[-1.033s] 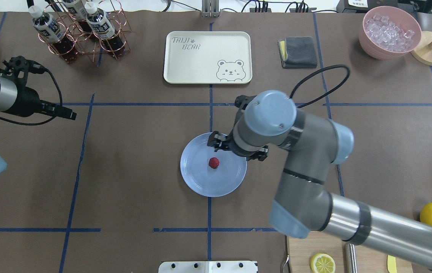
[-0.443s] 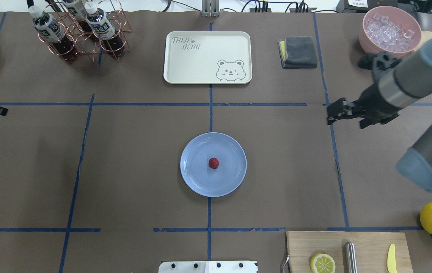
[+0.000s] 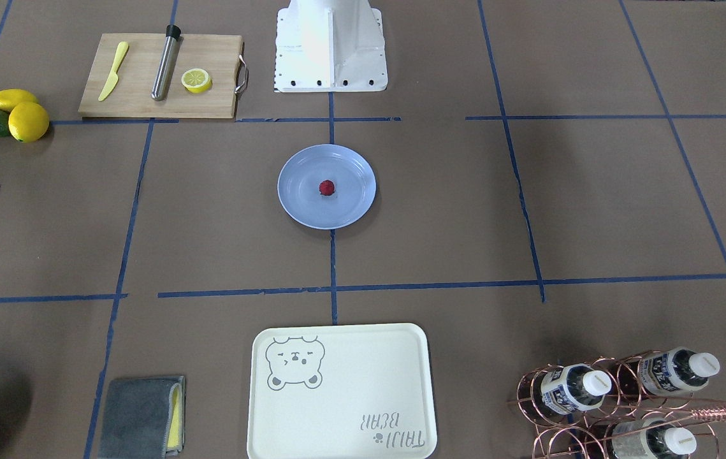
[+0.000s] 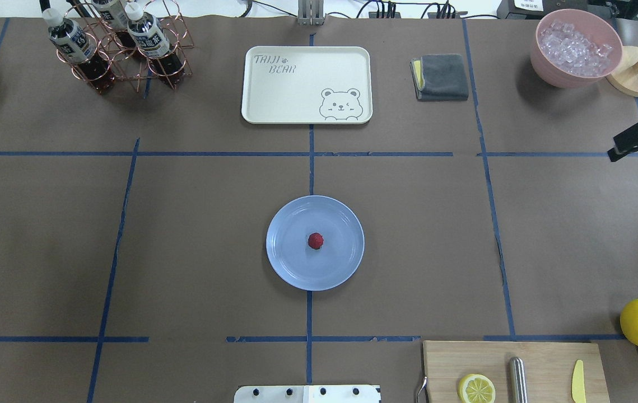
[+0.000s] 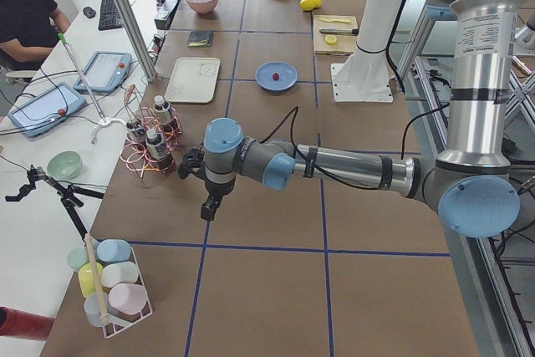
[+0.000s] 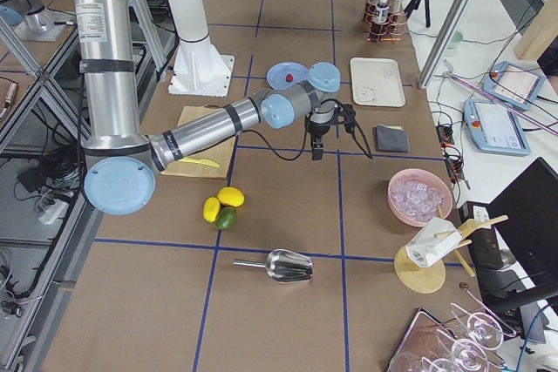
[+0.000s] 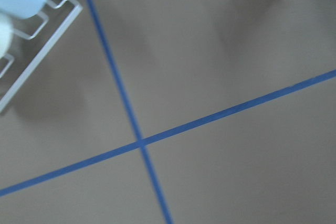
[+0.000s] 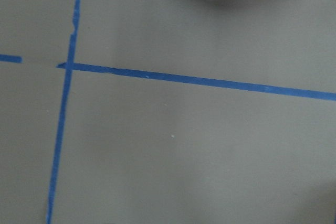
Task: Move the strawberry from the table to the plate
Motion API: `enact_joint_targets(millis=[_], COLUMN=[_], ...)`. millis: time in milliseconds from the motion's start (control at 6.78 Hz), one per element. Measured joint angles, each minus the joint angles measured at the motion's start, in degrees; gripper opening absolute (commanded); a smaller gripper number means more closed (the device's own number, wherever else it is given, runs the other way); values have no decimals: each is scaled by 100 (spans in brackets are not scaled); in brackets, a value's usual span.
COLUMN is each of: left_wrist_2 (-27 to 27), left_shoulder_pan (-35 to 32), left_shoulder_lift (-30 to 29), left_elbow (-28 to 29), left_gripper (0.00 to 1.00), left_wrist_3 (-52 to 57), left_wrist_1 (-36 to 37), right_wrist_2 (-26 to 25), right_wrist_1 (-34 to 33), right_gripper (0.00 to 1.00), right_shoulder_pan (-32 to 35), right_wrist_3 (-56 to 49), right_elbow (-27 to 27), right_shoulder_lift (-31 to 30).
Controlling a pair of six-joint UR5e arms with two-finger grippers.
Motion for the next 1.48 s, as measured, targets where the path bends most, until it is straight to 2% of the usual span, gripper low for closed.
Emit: enact_joint_targets(millis=[295,443,738,1475], left_wrist_2=[-27,-153,-502,-555], left_shoulder_pan=[-437,-476,-487,-332], left_shoulder_lift=[-21,52,262,477], left_elbow=[-485,-577,-588,-561], left_gripper=[100,100,100,100], left_wrist_3=[323,352,483,365], left_wrist_1=[1366,1579,1585,1295], right_wrist_2=[35,39,32,116], right_wrist_1=[-670,-733,-751,-358], right_gripper=[100,100,100,100], right_shoulder_pan=[541,644,745,763], right_wrist_3=[-1229,-1475,-1867,-2009], right_elbow=[-203,-348,-594,-659], right_shoulder_lift=[-53,-71,-156,-645])
